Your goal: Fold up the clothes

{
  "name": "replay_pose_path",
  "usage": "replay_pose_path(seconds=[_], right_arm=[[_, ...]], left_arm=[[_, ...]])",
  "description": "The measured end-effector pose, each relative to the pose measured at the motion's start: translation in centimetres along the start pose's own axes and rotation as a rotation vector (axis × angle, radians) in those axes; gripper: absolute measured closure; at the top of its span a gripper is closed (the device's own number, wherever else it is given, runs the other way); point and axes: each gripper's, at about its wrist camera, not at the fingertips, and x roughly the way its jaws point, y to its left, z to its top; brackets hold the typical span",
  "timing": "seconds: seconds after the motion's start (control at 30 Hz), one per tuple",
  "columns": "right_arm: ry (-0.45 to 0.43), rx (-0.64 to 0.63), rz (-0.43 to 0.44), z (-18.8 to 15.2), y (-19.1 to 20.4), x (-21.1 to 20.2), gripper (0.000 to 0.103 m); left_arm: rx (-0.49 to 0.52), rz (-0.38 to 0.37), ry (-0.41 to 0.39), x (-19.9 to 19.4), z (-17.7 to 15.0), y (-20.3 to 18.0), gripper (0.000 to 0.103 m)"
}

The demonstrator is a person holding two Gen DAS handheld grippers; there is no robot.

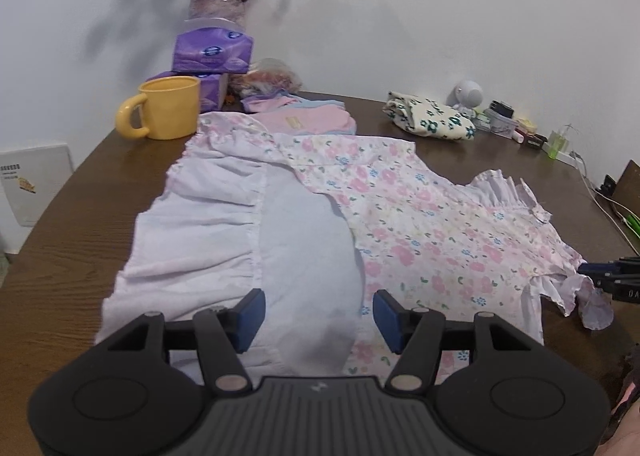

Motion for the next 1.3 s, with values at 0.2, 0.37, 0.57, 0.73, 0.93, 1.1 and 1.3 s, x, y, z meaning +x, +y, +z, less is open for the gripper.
replay_pose_path(seconds=[0.2, 0.37, 0.57, 0.73, 0.93, 1.1, 1.3], right_arm=[[0.028, -0.036, -0.009, -1.2, 0.3, 0.5, 0.074], [0.045, -0.035, -0.025, -1.3, -0.4, 0.1, 0.074], [0.086, -0.026, -0.086, -1.4, -2.3, -0.8, 0.063], [0.107, -0.007, -0.101, -1.4, -3.9, -0.9, 0.058], [0.122, -0.001, -0.125, -1.0, -5.3, -0.8, 0.058], [0.135, 0.005, -0.145, -0.8, -6.5, -0.7, 0.058], [0.103, 0.032, -0.123, -0.5, -6.0, -1.4, 0.058]], left_arm=[[-0.008, 0.022, 0.016, 0.5, 0.1, 0.8, 0.045], [-0.011, 0.023, 0.014, 0.7, 0.2, 1.4, 0.045], [0.002, 0.002, 0.019, 1.2, 0.2, 1.0, 0.045], [0.014, 0.000, 0.025, 1.9, 0.1, 0.4, 0.045], [0.009, -0.008, 0.021, 1.5, -0.5, 0.8, 0.045], [0.003, -0.003, 0.034, 1.7, -0.9, 1.4, 0.046], [-0.001, 0.004, 0.047, 1.7, -0.8, 2.4, 0.050]])
